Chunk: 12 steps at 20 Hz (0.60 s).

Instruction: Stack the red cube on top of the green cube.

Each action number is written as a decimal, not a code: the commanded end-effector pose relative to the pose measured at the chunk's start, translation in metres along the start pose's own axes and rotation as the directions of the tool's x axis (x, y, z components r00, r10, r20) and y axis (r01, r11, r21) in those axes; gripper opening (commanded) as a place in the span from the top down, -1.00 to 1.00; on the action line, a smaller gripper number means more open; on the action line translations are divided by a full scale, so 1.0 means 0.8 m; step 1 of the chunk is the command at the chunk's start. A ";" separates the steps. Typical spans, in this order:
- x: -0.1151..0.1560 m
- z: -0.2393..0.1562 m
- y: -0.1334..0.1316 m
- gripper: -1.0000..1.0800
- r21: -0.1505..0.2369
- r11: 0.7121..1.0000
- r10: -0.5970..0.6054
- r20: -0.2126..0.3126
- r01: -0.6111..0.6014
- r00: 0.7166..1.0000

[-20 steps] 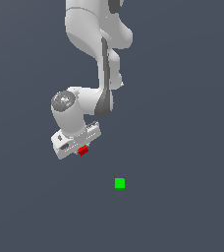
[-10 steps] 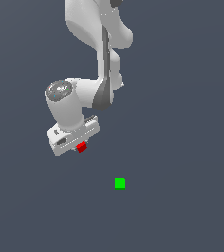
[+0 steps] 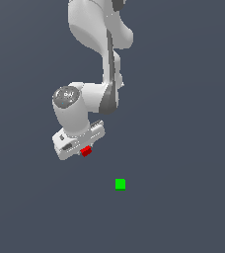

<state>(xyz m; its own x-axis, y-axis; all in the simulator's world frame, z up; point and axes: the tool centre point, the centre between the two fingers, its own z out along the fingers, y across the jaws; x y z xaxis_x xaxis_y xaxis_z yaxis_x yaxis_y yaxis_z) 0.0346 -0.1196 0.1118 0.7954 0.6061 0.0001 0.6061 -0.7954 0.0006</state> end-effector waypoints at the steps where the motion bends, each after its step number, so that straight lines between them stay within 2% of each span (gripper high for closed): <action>1: 0.018 0.004 -0.005 1.00 0.000 1.000 -0.001 0.000 0.001 1.000; 12: 0.121 0.033 -0.033 1.00 0.000 1.000 0.000 0.000 0.000 1.000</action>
<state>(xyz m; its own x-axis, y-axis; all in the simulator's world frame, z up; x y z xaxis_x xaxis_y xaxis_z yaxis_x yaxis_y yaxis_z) 0.0877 -0.0499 0.0885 0.7948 0.6069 0.0000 0.6069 -0.7948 -0.0002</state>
